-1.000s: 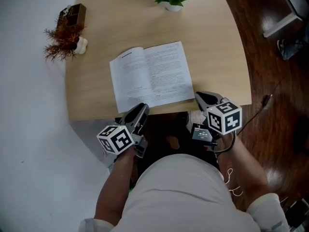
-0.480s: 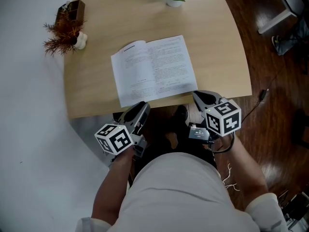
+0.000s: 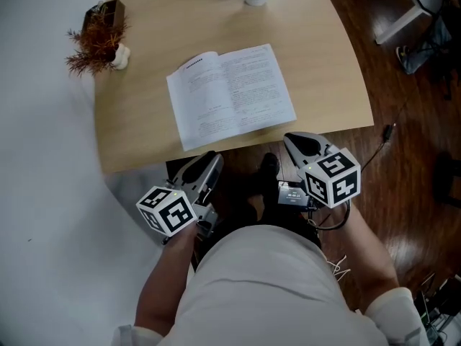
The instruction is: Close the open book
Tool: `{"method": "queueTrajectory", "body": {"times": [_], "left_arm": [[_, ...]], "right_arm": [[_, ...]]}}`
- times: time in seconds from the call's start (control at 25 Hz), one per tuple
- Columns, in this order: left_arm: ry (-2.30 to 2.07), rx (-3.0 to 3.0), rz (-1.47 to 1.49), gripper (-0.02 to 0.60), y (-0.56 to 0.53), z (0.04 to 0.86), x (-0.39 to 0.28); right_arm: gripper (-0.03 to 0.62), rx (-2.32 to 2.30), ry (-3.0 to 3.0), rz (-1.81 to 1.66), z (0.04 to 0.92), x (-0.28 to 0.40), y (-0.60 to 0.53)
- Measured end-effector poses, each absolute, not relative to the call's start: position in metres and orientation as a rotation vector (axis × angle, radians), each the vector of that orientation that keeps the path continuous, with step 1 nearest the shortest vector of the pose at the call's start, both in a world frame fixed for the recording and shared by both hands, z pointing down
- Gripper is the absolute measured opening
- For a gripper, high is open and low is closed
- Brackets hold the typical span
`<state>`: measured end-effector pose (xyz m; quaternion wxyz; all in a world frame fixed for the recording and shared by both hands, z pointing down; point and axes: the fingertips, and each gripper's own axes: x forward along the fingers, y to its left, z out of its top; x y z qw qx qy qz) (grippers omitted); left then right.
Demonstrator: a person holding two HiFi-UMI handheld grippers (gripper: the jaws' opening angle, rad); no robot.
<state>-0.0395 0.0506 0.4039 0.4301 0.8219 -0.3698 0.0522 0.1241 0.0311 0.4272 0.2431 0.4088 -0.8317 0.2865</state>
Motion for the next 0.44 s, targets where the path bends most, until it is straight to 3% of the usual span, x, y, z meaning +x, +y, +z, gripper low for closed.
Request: {"method": "queueTrajectory", "body": {"times": [0.44], "left_arm": [[-0.878,2.091,0.110,0.067,0.088,0.384,-0.055]], "right_arm": [[0.000,1.157,-2.273,0.703,0.407,0.103,0.070]]}}
